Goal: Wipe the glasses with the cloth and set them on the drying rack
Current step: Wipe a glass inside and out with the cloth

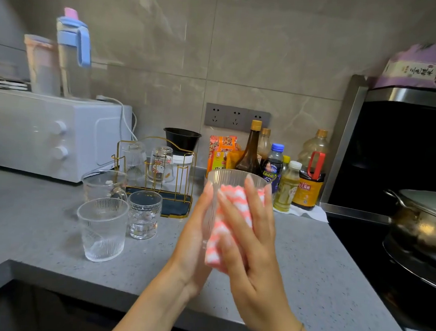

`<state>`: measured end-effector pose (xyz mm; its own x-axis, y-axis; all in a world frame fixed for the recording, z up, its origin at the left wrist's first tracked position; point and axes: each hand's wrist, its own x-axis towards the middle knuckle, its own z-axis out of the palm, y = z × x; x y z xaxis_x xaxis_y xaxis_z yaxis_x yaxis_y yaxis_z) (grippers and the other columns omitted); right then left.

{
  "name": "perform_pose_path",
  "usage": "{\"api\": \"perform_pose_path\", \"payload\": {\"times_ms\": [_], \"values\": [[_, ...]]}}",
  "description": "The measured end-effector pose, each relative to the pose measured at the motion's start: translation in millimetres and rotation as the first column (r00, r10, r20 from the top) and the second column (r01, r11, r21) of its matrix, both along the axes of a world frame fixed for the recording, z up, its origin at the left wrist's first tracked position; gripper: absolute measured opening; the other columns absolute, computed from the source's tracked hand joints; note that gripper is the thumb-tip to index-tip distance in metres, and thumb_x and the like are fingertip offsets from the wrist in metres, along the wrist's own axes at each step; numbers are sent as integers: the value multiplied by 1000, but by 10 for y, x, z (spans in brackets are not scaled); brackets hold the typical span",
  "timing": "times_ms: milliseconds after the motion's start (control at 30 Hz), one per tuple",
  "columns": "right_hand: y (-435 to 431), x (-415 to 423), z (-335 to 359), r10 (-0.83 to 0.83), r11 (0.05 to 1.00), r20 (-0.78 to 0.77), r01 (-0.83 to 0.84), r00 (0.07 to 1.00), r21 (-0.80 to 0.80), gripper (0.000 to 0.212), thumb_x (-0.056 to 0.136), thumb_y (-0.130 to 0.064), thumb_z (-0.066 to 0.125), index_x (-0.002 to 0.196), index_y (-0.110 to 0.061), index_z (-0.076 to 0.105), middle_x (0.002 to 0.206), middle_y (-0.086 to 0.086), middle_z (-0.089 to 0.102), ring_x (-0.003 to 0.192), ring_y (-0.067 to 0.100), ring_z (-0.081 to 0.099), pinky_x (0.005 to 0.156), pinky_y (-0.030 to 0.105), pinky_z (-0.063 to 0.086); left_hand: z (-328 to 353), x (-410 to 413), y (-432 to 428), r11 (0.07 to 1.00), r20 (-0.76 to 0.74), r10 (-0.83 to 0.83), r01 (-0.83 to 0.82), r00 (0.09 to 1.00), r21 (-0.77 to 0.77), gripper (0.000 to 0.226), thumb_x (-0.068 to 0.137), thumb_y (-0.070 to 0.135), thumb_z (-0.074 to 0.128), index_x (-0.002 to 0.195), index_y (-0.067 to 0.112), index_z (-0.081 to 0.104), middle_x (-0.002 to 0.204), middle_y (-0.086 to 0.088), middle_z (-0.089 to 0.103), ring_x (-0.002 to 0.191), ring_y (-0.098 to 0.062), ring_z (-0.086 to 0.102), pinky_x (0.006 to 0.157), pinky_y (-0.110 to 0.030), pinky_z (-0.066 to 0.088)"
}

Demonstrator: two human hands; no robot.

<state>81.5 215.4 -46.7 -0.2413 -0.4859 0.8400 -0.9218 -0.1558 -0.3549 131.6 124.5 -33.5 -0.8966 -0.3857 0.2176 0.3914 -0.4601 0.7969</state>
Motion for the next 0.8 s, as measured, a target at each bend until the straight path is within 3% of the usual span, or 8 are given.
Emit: {"api": "perform_pose_path", "payload": {"times_ms": [100,200,300,467,600,700,800], "values": [[0,-113,158,-18,999,47,19,999,-27,46,99,-45,32,144,-37,35,159,-18,8,148,11,-7,115,14,-1,-25,3,15,999,32,22,-21,999,-36,50,90,57,41,115,27,71,119,-5,70,110,-22,66,96,-43,48],[17,-210,266,-7,1000,104,8,995,-12,49,96,-50,33,143,-39,35,157,-24,6,147,5,-7,113,9,-1,-77,-6,8,998,66,28,-24,997,-58,51,91,60,43,126,28,63,123,-6,68,116,-27,63,100,-49,46],[2,-188,230,-32,999,41,32,999,1,46,98,-38,33,144,-38,33,158,-20,6,147,9,-6,116,15,0,-84,-17,13,997,33,24,-21,999,-81,49,90,61,46,125,31,64,122,-6,69,117,-26,62,106,-51,42],[-3,-10,42,-7,1000,-25,8,1000,21,45,100,-39,32,145,-37,34,159,-14,11,149,18,-4,117,22,0,-5,8,18,1000,-9,0,0,1000,-3,54,88,61,41,105,23,76,112,-6,73,102,-18,70,86,-33,56],[-3,101,-148,-34,997,-109,41,994,67,45,100,-42,32,146,-41,28,159,-16,10,149,22,-3,119,28,2,66,20,-57,988,-61,-94,100,994,114,67,82,66,45,93,10,78,95,-11,74,83,-20,72,76,-30,59],[4,91,-148,-74,995,-116,81,990,60,46,100,-43,32,146,-42,27,159,-18,10,149,21,-1,119,26,4,59,18,-57,990,-63,-80,87,995,114,67,84,66,44,102,10,76,98,-12,73,85,-22,72,75,-32,59],[9,56,-53,-57,996,-84,61,995,58,47,100,-45,31,146,-39,28,159,-16,10,149,19,-2,118,23,2,41,16,-32,999,-16,-24,25,1000,49,66,87,65,41,121,14,65,115,-12,70,104,-24,69,87,-36,54]]}}
